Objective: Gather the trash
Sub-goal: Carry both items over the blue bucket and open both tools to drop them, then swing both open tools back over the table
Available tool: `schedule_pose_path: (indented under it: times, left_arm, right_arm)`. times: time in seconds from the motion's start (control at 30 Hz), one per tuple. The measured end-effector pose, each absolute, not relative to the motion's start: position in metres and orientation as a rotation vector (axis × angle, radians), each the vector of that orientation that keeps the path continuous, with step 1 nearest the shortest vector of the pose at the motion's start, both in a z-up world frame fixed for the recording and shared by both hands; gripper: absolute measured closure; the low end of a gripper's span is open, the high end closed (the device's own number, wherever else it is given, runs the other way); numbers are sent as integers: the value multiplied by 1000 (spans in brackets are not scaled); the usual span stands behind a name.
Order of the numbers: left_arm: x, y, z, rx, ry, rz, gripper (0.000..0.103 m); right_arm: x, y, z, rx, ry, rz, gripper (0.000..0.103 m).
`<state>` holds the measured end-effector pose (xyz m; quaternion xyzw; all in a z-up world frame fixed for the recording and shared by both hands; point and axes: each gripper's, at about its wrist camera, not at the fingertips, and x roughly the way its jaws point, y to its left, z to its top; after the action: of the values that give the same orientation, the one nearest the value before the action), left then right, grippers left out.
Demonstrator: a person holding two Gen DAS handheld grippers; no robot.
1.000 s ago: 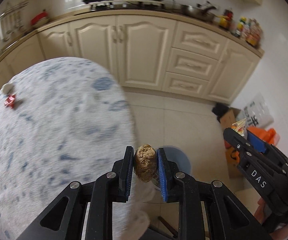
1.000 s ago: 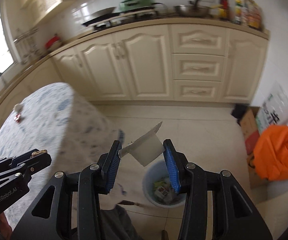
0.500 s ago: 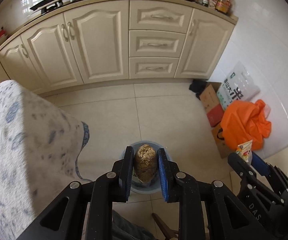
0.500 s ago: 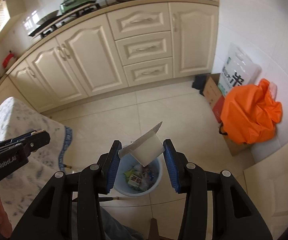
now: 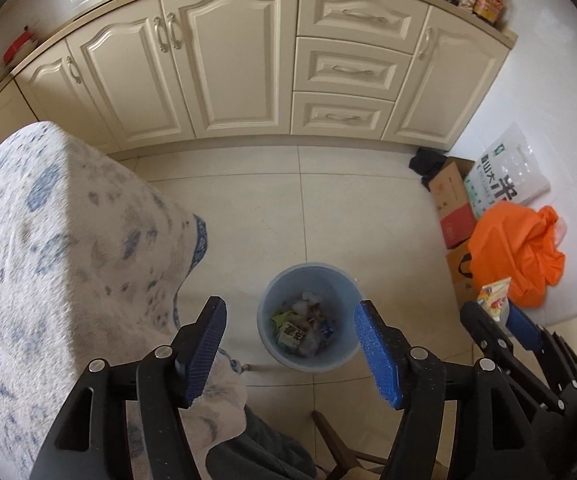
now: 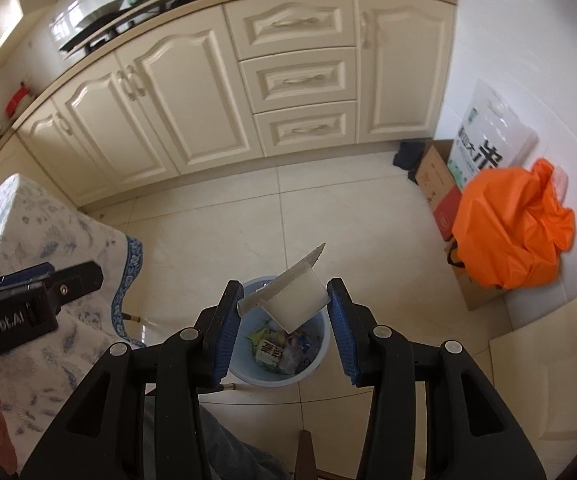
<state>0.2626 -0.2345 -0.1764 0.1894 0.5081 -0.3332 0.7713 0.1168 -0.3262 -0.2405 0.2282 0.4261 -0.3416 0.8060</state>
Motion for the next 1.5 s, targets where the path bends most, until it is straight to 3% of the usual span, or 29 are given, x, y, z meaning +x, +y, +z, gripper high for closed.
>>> schedule_pose_path:
  times: [0.17,0.23,0.3,0.87,1.3,1.5]
  left_arm:
    - [256,-221,-164,382,1069,-712,30]
    - [250,-212,-161,377,1070,-716,30]
    - [246,-204,-160,371,1065,-716,30]
    - [246,-163,-131,313,1042,-724,30]
    - [241,-56,-83,168,946,-570,28]
    - [249,15,-63,74,908,-414,22]
  right_arm:
    - [134,-319,-238,472,916,-702,54]
    - [138,-317,-238,481,920,-695,37]
    - [139,-315,-237,502,908,-677,33]
    - [141,-303,-213,457,882,-677,33]
    - [195,-243,-161,282,798,-483,30]
    - [240,-195,-145,185,781,-323,30]
